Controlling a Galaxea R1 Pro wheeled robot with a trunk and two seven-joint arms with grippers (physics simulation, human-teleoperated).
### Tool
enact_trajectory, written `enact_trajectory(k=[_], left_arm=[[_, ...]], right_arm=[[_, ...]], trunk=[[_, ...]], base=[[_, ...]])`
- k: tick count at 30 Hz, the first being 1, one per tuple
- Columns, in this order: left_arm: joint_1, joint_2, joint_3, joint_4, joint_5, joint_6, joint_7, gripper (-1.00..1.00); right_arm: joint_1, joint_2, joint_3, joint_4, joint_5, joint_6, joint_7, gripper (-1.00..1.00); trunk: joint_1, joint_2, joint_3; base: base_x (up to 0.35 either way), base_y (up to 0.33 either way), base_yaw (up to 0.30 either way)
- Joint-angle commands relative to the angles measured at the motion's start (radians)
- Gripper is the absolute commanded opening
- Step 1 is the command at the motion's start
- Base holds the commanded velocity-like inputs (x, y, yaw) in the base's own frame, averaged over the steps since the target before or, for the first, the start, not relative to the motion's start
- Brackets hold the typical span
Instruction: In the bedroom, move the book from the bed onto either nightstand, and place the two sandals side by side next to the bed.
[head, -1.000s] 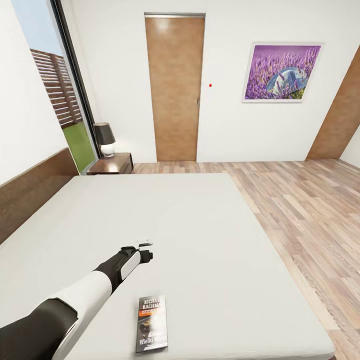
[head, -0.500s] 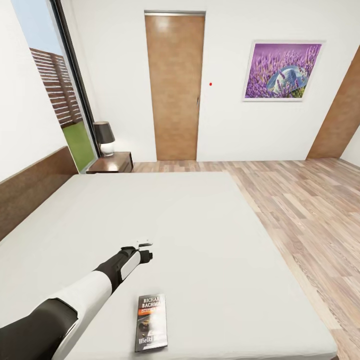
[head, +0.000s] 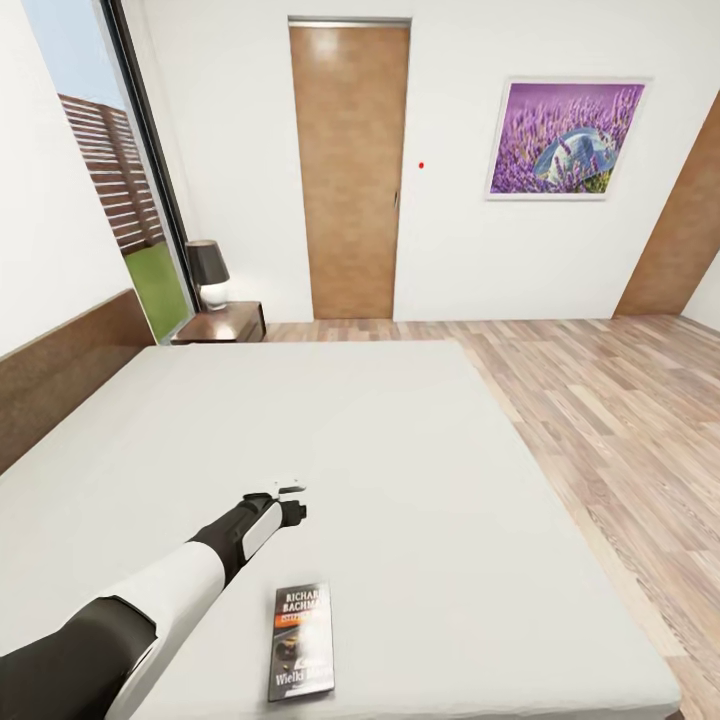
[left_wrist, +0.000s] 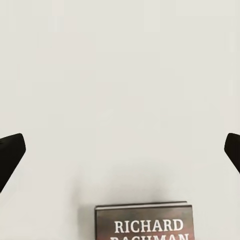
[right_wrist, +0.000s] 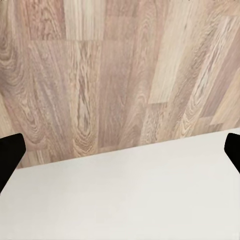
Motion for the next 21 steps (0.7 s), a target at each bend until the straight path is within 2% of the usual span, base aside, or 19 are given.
enact_trajectory(k=[1, 21], left_arm=[[-0.001, 0.0, -0.008, -0.002, 0.01, 0.003, 0.009, 1.0], [0.001, 0.0, -0.007, 0.007, 0.013, 0.002, 0.012, 1.0]], right_arm=[[-0.001, 0.0, -0.008, 0.002, 0.011, -0.006, -0.003, 1.0], [-0.001, 0.001, -0.008, 0.002, 0.012, -0.006, -0.004, 1.0]], trunk=[[0.004, -0.008, -0.004], [0.081, -0.148, -0.067]], base=[[0.0, 0.0, 0.0], [0.0, 0.0, 0.0]])
